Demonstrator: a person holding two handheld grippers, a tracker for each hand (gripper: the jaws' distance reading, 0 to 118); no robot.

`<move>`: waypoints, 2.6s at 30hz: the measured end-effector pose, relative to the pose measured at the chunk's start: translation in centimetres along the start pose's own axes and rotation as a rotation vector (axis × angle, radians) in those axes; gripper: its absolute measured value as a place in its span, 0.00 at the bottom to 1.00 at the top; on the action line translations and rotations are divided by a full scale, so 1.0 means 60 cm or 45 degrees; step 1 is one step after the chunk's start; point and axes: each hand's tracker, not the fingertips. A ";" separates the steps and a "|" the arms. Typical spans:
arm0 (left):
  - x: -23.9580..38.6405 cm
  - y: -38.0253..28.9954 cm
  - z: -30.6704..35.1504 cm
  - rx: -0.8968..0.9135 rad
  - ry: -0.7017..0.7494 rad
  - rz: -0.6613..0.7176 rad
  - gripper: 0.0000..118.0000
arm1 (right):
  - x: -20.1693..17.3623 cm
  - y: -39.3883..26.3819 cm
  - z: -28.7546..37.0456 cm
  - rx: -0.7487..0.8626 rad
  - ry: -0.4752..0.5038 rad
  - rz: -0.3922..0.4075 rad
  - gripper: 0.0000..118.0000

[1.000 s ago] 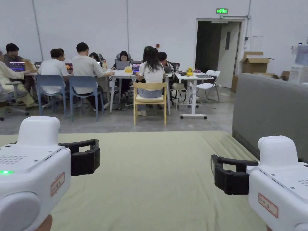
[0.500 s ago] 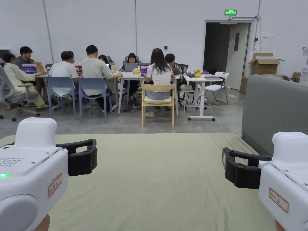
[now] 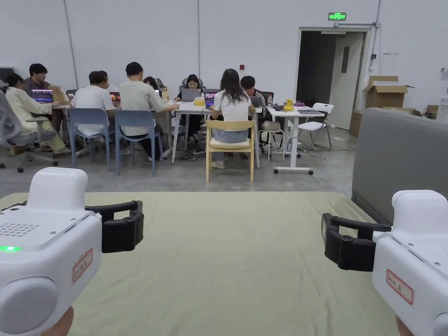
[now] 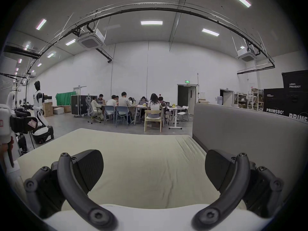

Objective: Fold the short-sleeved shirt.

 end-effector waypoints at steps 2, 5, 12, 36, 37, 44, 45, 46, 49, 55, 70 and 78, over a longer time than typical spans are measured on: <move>-0.001 -0.001 0.000 0.007 0.000 0.004 0.96 | 0.001 0.002 0.001 0.004 0.001 -0.002 1.00; -0.002 -0.002 0.001 0.021 0.004 0.017 0.96 | -0.003 0.003 -0.002 0.006 0.003 -0.005 1.00; -0.009 -0.003 0.005 0.021 0.012 0.026 0.96 | -0.007 0.003 0.000 0.004 0.005 0.007 1.00; -0.020 -0.005 0.016 0.055 0.037 0.061 0.96 | -0.022 0.004 0.002 -0.023 0.043 0.060 1.00; -0.020 -0.005 0.016 0.054 0.040 0.059 0.96 | -0.022 0.004 0.001 -0.024 0.044 0.059 1.00; -0.021 -0.006 0.015 0.042 0.058 0.050 0.96 | -0.020 0.001 -0.001 -0.033 0.043 0.046 1.00; -0.021 -0.006 0.014 0.039 0.062 0.049 0.96 | -0.020 0.001 -0.002 -0.035 0.043 0.043 1.00; -0.022 -0.006 0.013 0.037 0.065 0.052 0.96 | -0.020 0.001 -0.002 -0.036 0.044 0.041 1.00; -0.025 -0.007 0.011 0.031 0.057 0.060 0.96 | -0.020 0.000 -0.003 -0.041 0.045 0.042 1.00; -0.025 -0.010 0.008 0.019 0.071 0.059 0.96 | -0.019 -0.001 -0.003 -0.034 0.043 0.030 1.00; -0.030 -0.020 0.004 -0.011 0.071 0.085 0.96 | -0.016 0.002 -0.004 -0.020 0.013 0.020 1.00; -0.034 -0.024 0.004 -0.010 0.092 0.109 0.96 | -0.018 -0.001 -0.007 -0.021 -0.008 0.028 1.00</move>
